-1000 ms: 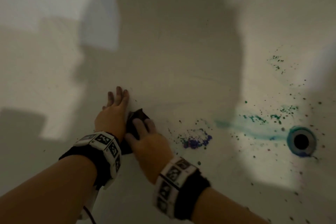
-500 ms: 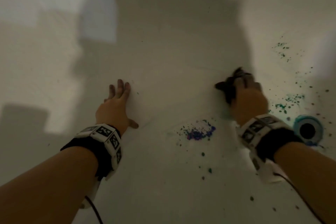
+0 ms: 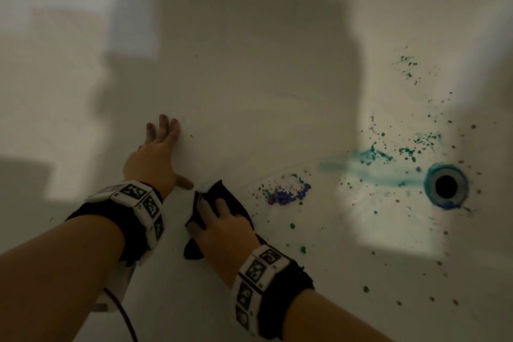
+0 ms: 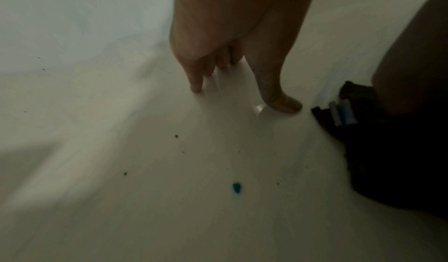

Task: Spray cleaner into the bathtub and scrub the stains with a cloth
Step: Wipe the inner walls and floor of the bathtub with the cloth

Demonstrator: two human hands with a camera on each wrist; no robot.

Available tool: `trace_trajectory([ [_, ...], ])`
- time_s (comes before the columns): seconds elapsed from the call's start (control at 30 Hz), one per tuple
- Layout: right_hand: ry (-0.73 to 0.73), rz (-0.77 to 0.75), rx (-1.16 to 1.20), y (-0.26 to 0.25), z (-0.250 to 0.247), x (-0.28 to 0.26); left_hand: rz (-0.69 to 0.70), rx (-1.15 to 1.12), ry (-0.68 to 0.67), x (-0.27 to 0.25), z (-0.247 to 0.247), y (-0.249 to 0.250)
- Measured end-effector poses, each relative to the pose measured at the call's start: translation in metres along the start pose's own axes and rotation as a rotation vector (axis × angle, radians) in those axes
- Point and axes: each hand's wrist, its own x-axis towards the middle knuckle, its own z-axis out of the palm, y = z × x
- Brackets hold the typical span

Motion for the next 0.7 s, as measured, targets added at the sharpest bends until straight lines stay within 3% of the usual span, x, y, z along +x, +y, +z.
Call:
trace_trajectory([
  [0.1, 0.077, 0.035, 0.009, 0.021, 0.001, -0.001, -0.007, 0.004, -0.018, 0.001, 0.000, -0.001],
  [0.2, 0.297, 0.165, 0.049, 0.071, -0.011, -0.011, -0.023, 0.002, -0.010, 0.002, -0.001, -0.001],
  [0.27, 0.388, 0.304, 0.036, 0.113, -0.025, -0.023, -0.030, 0.000, -0.002, 0.002, -0.002, 0.001],
  [0.43, 0.454, 0.688, 0.054, 0.210, -0.046, -0.055, -0.032, 0.047, -0.030, 0.003, -0.003, 0.004],
  [0.53, 0.488, 0.557, 0.162, 0.183, -0.060, -0.069, 0.037, 0.176, -0.042, -0.003, -0.005, 0.011],
  [0.63, 0.143, 0.246, 0.290, 0.112, -0.049, -0.079, 0.216, 0.300, -0.100, -0.023, 0.009, 0.030],
  [0.7, -0.021, 0.023, 0.296, 0.065, -0.025, -0.080, 0.254, 0.290, -0.147, -0.038, 0.025, 0.045],
])
